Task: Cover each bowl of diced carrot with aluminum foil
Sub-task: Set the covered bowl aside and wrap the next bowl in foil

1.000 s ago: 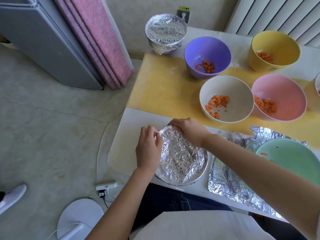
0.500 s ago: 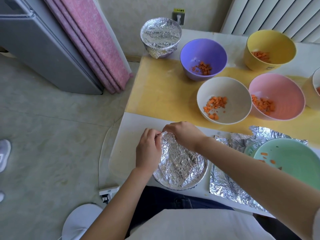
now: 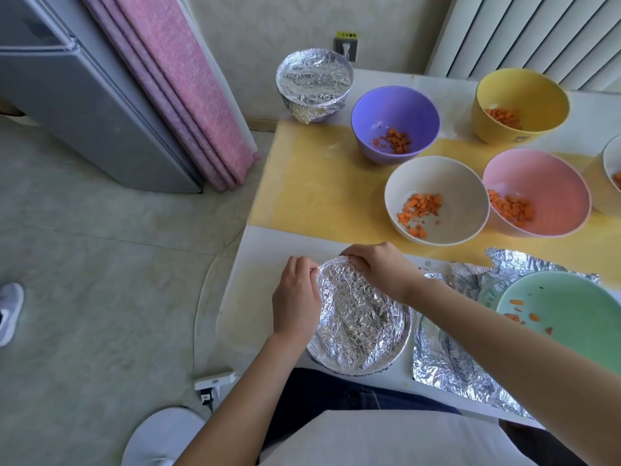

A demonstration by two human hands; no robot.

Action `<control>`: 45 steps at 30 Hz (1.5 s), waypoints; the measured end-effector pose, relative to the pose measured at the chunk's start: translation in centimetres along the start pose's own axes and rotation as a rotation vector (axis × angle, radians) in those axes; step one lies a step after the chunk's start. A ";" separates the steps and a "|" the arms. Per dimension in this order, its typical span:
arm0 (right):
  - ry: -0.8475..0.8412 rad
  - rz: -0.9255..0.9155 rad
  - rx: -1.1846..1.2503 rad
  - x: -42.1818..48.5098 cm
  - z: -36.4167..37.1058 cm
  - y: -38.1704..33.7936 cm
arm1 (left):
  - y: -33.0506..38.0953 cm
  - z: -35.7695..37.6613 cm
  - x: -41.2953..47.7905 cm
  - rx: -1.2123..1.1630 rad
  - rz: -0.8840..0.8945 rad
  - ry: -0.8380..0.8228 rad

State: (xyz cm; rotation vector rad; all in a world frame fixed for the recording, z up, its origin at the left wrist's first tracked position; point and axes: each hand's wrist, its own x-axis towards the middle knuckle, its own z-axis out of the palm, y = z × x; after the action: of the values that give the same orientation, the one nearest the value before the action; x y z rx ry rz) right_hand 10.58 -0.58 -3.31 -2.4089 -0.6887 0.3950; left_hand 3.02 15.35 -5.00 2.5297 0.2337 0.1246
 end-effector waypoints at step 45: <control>-0.156 -0.043 -0.264 -0.4 -0.5 0.9 | 0.9 -0.6 -0.3 -0.008 -0.021 -0.077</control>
State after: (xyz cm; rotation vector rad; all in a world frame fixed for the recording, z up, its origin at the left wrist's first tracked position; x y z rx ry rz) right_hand 10.80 -1.62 -3.45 -2.6246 -0.9091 0.5053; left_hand 2.76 14.90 -3.96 2.5180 0.2291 0.0197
